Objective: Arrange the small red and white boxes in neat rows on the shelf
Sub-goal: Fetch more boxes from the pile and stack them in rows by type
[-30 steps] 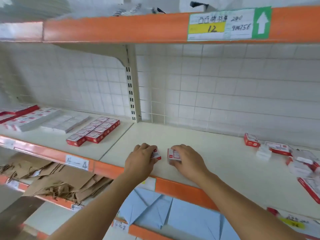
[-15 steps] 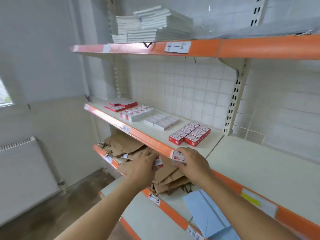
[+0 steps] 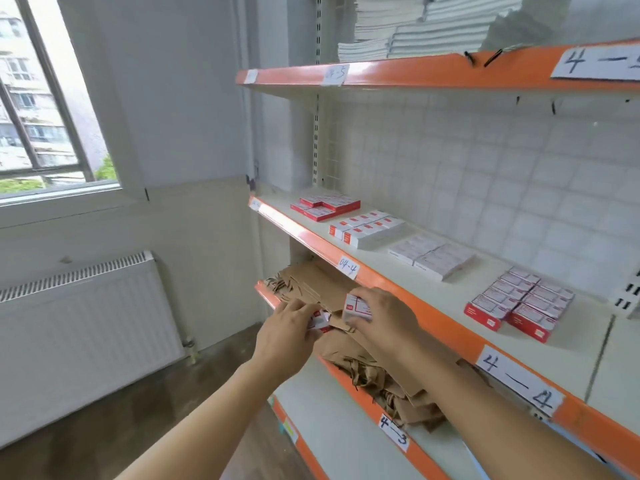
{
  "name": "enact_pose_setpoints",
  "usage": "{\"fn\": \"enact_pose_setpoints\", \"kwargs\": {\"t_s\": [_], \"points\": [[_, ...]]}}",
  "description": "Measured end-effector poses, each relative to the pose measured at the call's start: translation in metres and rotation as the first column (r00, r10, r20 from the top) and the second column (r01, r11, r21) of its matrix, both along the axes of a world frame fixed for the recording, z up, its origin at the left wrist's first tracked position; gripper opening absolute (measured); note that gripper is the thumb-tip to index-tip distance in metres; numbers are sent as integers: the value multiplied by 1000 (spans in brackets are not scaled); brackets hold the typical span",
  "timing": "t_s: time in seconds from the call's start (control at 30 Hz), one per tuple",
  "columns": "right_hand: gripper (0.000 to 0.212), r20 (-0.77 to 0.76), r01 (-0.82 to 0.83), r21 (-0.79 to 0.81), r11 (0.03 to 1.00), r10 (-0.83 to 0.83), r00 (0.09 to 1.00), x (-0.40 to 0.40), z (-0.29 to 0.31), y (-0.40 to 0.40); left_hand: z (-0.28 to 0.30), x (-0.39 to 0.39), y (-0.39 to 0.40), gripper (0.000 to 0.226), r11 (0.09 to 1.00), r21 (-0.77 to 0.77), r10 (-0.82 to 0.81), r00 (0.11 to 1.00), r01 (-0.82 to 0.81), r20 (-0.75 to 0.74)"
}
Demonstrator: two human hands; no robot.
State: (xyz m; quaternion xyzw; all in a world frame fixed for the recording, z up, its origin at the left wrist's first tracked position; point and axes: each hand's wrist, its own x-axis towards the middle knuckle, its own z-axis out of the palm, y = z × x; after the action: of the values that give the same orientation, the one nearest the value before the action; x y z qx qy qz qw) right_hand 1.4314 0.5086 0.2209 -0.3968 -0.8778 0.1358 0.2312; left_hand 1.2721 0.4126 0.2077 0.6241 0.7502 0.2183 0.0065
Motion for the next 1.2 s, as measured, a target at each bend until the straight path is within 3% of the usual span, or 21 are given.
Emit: {"fn": "enact_pose_setpoints", "kwargs": {"t_s": [0.33,0.6,0.93,1.2], "points": [[48,-31,-34,-10,999,34,999,-96,9,101,20,-90,93,38,997,32,76,997,-75,-34],[46,2,-8,3,1000,8,1000,-171,5,164,17,-158,162,40,1000,19,20,1000,-20,-7],[48,-39,292,23,956,-291,956,-250,0,222,25,-256,260,41,963,-19,-268,961,267,-62],[45,-28,536,66,841,-536,844,-228,10,232,22,-237,311,43,869,-14,-495,866,495,-68]]}}
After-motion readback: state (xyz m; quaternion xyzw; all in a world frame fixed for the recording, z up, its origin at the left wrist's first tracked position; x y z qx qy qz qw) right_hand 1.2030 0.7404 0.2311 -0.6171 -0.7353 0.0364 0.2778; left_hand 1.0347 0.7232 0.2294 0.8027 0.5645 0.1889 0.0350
